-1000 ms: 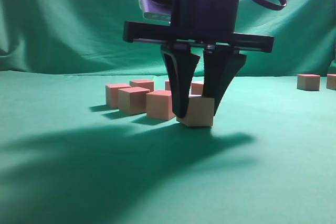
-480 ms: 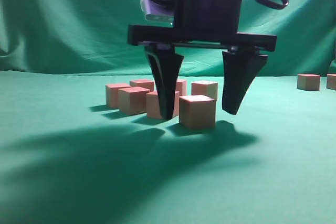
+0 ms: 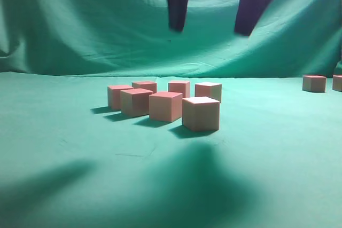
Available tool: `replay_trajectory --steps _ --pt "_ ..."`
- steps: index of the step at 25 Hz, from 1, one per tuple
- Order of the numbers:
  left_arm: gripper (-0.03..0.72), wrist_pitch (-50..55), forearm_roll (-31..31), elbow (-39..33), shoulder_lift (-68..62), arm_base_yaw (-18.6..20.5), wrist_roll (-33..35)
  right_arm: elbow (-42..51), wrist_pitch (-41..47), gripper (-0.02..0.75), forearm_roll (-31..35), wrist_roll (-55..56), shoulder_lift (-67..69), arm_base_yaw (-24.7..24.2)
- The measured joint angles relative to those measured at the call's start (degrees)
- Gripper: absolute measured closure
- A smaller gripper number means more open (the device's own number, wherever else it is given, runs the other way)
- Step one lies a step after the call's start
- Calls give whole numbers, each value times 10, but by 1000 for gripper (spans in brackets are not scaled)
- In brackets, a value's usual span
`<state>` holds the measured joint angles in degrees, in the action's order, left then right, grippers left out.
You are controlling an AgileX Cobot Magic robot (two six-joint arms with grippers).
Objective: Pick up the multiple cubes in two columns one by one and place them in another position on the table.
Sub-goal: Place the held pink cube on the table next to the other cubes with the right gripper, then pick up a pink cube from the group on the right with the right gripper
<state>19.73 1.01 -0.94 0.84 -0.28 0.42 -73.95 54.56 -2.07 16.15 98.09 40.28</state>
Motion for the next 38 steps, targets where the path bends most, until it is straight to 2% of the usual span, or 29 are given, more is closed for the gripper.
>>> replay_trajectory --steps 3,7,10,16,19,22,25,30,33,38 --pt "688 0 0 0 0 0 0 0 27 177 -41 11 -49 -2" --pt "688 0 0 0 0 0 0 0 77 177 -87 18 -106 -48" --pt "688 0 0 0 0 0 0 0 98 177 -98 18 -139 -116" --pt "688 0 0 0 0 0 0 0 105 177 -104 -14 -148 -291" --pt "688 0 0 0 0 0 0 0 99 177 -105 -36 -126 -356" --pt "688 0 0 0 0 0 0 0 63 177 -105 -49 -101 -401" --pt "688 0 0 0 0 0 0 0 16 177 -94 -69 -73 -431" --pt "688 0 0 0 0 0 0 -15 -10 177 -8 -146 -6 -467" --pt "688 0 0 0 0 0 0 -60 -5 177 27 -179 48 -479" --pt "688 0 0 0 0 0 0 -154 5 177 38 -199 129 -481"
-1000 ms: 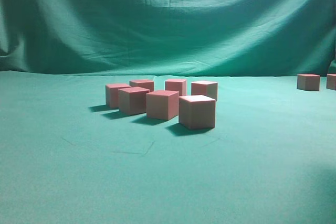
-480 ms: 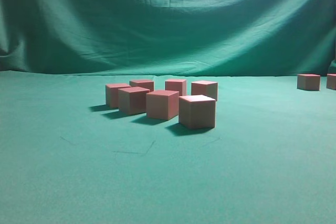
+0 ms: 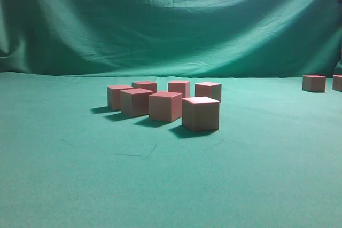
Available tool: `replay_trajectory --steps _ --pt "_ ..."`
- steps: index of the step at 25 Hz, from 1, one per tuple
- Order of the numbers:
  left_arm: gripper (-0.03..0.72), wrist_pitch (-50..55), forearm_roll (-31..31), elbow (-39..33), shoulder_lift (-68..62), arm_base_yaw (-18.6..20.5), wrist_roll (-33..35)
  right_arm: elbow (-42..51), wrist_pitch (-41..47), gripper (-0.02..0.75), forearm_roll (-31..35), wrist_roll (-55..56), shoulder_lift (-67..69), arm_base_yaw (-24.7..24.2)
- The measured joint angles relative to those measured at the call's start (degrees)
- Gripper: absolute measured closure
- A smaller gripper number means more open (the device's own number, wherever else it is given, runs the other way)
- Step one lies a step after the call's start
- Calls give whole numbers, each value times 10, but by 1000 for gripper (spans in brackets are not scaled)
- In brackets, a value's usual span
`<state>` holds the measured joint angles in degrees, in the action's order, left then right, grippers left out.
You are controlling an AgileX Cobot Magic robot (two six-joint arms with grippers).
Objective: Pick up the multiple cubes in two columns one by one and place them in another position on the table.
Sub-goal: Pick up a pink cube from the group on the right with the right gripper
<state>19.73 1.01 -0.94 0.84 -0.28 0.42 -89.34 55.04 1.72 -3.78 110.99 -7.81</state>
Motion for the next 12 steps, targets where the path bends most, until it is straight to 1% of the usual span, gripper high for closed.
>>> replay_trajectory --steps 6,12 --pt "688 0 0 0 0 0 0 -69 5 177 0 -14 72 0" --pt "688 0 0 0 0 0 0 -76 3 177 -2 -24 117 0"
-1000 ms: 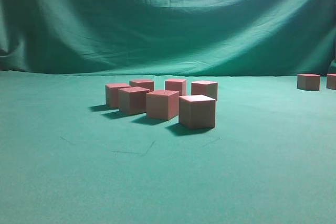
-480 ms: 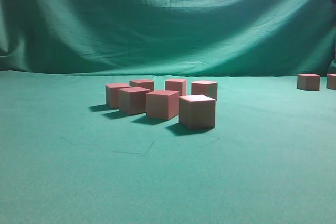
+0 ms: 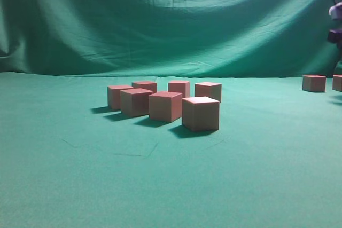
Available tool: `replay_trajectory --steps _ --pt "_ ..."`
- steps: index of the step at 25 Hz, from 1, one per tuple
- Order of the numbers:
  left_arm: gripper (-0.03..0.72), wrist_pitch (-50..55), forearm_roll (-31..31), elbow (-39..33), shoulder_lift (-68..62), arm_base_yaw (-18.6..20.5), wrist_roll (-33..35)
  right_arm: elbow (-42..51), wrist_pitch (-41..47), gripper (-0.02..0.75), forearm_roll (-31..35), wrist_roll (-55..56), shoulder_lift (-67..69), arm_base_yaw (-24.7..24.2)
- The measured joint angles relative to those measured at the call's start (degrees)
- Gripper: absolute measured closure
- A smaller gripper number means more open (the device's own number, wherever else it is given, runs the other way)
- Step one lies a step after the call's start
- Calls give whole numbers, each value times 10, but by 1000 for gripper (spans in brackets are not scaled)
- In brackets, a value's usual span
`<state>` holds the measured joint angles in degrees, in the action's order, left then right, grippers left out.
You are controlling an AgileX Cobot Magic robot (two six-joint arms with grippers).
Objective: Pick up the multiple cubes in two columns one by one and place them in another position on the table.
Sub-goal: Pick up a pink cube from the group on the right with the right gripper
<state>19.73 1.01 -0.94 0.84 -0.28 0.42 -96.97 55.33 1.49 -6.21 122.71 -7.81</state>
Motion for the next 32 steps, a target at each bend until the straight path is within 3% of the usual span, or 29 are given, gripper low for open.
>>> replay_trajectory --steps 11,18,26,32 --pt "688 0 0 0 0 0 0 -3 -26 177 -14 -5 28 0" --pt "688 0 0 0 0 0 0 -5 -27 479 -14 -5 33 0" --pt "688 0 0 0 0 0 0 -5 17 475 18 -5 8 1" --pt "688 0 0 0 0 0 0 -5 51 475 30 -2 -109 35"
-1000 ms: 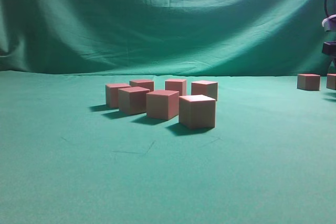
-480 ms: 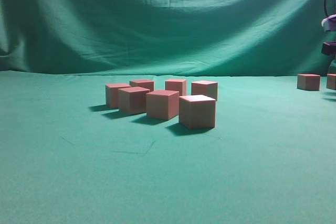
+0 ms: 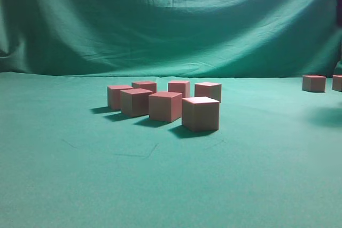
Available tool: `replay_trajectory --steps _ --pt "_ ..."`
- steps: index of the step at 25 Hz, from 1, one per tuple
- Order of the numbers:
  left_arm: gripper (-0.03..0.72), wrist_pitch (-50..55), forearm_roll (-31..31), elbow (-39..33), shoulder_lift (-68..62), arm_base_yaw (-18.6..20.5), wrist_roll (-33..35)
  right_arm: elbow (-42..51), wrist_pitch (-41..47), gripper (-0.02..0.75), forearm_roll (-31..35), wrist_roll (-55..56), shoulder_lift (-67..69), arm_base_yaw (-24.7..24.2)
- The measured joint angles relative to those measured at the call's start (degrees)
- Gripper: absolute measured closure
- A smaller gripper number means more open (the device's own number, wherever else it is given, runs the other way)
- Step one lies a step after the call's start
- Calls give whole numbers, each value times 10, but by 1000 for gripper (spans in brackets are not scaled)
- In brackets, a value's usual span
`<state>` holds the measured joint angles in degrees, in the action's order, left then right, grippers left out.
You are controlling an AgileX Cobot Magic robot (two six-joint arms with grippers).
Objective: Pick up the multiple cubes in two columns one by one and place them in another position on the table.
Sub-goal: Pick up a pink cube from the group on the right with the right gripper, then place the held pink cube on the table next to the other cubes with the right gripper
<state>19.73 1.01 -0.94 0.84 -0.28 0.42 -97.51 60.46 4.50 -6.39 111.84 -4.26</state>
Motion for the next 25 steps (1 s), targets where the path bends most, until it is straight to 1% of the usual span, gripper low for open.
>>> replay_trajectory --steps 7,9,12,17,21,25 --pt "688 0 0 0 0 0 0 2 88 475 2 29 -116 50" --pt "688 0 0 0 0 0 0 14 101 475 2 34 -138 68" --pt "688 0 0 0 0 0 0 55 105 475 2 40 -178 98" --pt "688 0 0 0 0 0 0 155 107 475 12 51 -262 157" --pt "688 0 0 0 0 0 0 234 100 475 26 53 -326 215" --pt "688 0 1 0 0 0 0 296 98 475 48 77 -355 280"
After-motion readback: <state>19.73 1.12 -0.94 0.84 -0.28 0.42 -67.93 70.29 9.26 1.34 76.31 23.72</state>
